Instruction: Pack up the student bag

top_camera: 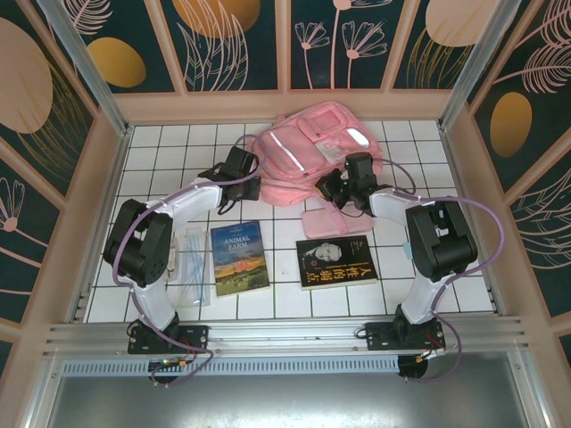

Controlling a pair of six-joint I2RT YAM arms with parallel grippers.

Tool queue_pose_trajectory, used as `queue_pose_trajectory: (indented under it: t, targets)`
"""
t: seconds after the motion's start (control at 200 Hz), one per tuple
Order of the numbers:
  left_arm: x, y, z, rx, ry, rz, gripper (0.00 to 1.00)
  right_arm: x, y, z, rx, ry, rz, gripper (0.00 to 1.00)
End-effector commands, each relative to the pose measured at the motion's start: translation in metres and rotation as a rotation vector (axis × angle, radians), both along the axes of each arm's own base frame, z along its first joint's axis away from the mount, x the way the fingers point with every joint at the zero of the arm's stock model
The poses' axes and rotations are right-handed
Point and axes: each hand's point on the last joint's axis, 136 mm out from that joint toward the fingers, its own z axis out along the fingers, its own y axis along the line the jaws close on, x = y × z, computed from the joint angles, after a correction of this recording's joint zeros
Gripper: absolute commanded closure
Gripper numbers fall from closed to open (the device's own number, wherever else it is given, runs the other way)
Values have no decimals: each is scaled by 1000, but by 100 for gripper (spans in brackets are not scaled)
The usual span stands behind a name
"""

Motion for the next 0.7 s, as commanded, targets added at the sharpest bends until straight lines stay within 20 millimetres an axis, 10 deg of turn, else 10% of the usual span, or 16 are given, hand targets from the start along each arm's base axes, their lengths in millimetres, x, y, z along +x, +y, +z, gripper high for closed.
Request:
queue_pose_trajectory:
  t: [0.0,0.465,0.695]
  targets:
    - [-17,6,4,-1,62,-29,100,54,-40,53,-116,-265,-66,100]
    - [-113,-152,64,-404,132,-367,100,124,-66,63,-160,-306,-35,100]
    - [-110,-188,75,-394,107,-444,100,82,-69,72,-59,-263,-5,100]
